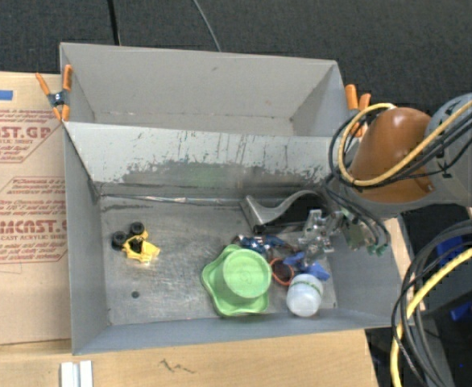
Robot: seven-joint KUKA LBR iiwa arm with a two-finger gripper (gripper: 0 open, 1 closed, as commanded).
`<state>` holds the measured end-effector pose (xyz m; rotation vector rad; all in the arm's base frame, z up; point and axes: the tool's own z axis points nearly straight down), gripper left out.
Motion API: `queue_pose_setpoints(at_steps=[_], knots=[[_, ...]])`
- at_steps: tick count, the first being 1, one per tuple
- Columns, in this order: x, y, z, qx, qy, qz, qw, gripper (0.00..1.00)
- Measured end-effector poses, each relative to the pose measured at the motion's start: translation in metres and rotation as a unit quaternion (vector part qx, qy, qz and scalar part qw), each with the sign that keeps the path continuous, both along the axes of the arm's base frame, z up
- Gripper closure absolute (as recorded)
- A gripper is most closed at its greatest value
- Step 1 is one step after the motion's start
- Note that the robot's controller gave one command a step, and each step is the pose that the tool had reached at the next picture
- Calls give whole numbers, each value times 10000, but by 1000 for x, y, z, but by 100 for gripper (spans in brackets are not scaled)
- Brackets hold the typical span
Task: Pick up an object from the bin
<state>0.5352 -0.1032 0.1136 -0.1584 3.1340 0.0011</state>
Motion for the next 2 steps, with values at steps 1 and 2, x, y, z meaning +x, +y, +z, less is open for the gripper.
queue_pose_setpoints(at_steps=[1,2], knots=[[5,-5,65,-7,-3,-67,10000,0],[-5,-5,49,-4,8,-77,10000,0]])
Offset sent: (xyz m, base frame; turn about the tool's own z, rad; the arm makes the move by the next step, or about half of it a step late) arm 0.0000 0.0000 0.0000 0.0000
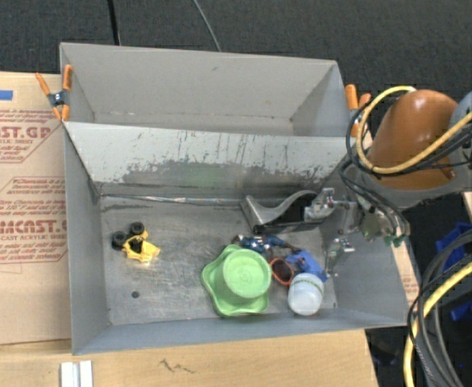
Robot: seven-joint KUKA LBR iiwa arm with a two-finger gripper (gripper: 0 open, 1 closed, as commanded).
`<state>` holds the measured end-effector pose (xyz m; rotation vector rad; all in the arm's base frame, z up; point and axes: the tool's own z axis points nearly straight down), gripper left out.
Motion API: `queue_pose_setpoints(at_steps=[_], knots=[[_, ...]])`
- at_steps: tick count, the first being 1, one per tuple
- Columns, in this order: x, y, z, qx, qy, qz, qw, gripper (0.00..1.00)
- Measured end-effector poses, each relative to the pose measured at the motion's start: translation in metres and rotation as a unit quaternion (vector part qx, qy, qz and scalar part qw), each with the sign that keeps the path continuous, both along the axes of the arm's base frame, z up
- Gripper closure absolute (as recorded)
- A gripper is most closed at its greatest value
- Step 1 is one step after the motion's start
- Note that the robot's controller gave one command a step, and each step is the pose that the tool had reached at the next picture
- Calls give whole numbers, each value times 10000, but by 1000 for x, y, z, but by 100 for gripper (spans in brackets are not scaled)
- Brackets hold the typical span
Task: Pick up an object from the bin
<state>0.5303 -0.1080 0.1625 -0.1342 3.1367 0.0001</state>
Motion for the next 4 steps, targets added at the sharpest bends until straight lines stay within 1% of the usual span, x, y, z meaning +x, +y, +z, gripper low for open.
queue_pose_setpoints(at_steps=[1,2,3,4], knots=[[7,11,-24,-6,-1,756,9971,0],[22,24,-35,-2,3,2300,9732,0],[16,17,-61,16,-55,2950,9555,0],[20,17,-59,0,-103,2941,9557,0]])
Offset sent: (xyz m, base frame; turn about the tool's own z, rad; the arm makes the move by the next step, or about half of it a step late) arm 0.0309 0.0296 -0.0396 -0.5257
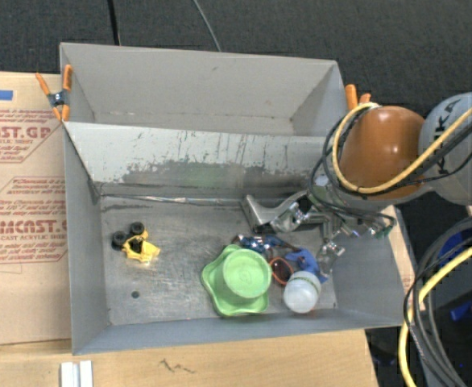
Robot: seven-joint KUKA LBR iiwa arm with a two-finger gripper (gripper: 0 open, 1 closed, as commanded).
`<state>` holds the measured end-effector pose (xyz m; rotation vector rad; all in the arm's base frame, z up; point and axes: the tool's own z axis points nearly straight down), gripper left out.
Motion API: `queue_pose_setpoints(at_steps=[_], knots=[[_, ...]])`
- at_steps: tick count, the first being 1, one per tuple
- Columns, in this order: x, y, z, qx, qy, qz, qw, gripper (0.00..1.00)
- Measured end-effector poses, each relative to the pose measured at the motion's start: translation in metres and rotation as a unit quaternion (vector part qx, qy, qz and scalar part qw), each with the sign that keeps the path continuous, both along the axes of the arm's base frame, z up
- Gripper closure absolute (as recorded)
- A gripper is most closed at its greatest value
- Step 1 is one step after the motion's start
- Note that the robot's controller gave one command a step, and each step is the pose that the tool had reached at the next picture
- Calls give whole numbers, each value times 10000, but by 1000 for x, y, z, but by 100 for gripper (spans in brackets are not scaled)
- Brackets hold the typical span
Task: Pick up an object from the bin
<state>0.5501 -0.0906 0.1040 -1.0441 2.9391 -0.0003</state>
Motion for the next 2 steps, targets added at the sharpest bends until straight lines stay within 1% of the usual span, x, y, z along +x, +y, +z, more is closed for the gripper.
queue_pose_setpoints(at_steps=[1,2], knots=[[-1,2,-2,-81,-43,921,9957,0],[-13,4,-16,-121,-118,2181,9758,0]])
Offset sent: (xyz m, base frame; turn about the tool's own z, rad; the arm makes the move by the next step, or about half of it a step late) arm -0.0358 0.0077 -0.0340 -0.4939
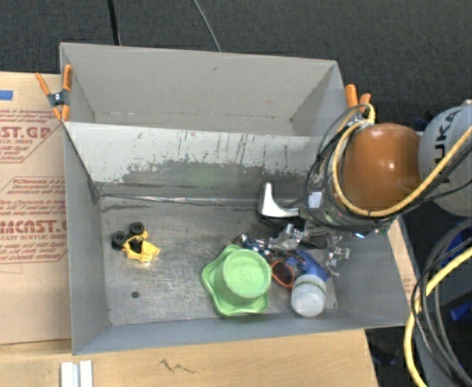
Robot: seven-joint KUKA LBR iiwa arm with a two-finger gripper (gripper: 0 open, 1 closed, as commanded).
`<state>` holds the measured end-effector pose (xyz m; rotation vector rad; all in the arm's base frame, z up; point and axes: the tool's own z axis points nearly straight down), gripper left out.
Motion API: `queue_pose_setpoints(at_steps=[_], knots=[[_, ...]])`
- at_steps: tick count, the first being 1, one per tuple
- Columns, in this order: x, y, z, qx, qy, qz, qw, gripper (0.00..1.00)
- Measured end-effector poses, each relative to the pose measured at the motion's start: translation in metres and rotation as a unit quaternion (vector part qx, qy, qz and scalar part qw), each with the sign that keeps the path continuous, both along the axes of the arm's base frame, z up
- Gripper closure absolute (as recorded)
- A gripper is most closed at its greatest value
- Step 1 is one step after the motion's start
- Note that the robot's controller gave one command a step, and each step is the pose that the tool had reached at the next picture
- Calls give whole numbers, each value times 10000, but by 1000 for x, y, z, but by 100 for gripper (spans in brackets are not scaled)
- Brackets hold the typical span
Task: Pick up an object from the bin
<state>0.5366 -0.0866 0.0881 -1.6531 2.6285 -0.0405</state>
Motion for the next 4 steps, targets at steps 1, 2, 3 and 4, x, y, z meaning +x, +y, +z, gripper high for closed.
queue_pose_setpoints(at_steps=[1,2,3,4], knots=[[9,10,-1,-11,98,727,9973,100],[9,10,-1,-9,98,727,9973,100],[4,7,1,14,33,729,9973,100],[23,-9,31,18,204,532,9984,100]])
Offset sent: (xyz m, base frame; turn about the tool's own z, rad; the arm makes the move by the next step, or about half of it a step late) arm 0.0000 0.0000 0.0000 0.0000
